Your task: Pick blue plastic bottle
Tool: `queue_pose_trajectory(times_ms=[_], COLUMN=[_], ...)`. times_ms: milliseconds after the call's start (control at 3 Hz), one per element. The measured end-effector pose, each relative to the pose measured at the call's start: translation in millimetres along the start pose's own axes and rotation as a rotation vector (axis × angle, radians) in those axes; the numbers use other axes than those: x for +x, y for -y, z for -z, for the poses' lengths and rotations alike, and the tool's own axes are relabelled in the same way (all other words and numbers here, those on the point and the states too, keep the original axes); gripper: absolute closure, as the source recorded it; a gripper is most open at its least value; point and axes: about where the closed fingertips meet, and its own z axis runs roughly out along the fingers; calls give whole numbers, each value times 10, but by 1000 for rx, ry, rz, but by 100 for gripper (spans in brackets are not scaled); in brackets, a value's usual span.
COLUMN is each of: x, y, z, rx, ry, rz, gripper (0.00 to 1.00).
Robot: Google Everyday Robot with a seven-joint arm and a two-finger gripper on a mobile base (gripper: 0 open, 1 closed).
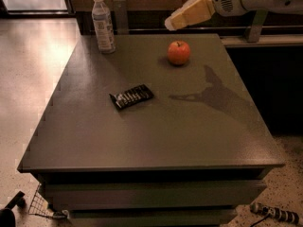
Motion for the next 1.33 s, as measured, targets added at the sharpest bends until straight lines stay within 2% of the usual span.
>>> queue_pose_trajectory(times_ms=[333, 667, 1333], x=[55, 127, 59], y=[-81, -348, -517], z=[-353, -1190, -2170], rx=[-27, -72, -92], ry=[28, 130, 271], rz=[-60, -170, -253], gripper=[0, 0, 0])
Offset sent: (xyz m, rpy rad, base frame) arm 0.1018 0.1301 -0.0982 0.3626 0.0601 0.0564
